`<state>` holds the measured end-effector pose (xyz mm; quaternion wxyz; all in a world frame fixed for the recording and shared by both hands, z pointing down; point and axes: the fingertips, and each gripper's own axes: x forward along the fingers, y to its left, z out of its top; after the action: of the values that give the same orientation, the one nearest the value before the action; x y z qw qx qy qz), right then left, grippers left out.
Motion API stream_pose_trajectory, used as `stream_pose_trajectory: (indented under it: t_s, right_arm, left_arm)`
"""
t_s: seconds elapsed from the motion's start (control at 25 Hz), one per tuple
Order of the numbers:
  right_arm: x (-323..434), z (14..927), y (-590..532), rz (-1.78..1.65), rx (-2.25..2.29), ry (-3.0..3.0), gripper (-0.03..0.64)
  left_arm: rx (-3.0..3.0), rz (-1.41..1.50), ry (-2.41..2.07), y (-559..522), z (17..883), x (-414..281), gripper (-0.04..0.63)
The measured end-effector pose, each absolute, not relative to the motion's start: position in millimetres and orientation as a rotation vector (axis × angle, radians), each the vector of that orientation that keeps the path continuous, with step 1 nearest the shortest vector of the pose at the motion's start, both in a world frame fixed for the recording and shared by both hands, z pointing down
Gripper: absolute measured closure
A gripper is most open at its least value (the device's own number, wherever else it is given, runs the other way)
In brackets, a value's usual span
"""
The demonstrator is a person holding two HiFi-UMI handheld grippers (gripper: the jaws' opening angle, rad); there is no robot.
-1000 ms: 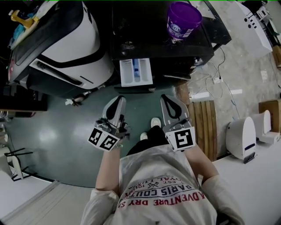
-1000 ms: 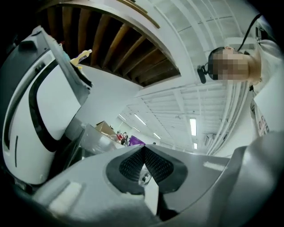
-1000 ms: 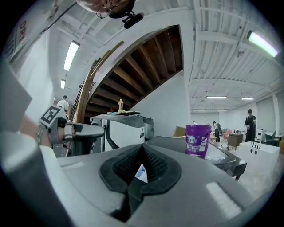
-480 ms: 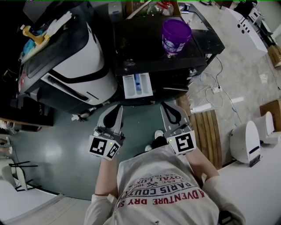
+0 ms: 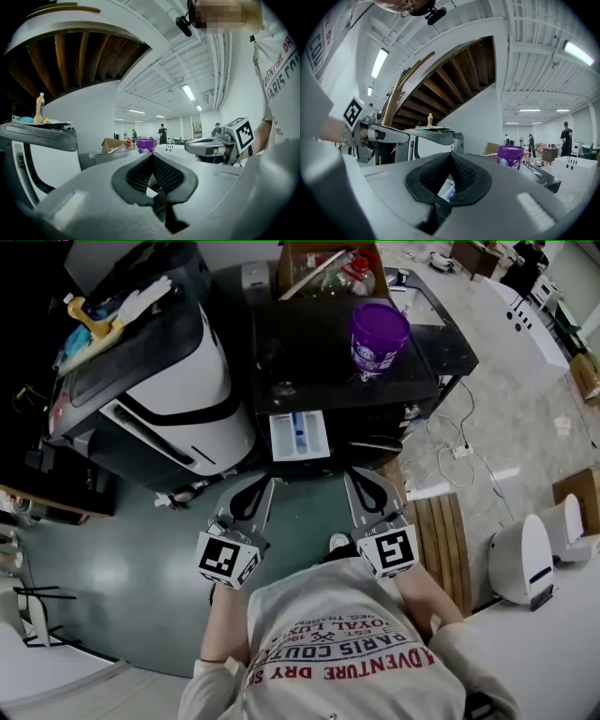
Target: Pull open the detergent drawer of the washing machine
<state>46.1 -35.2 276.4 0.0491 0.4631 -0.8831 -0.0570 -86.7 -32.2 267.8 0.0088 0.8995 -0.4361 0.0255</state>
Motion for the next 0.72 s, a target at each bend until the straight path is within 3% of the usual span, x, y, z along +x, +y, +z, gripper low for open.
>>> stream_pose_trajectory:
  t_s: [0.72]
  right_arm:
    - [30.7,277.7,-26.5,-0.173,1.360,-2.709,0.617]
  left_arm:
    - [2.759,0.022,-1.413,-20.7,256.4,-106.5,0.597]
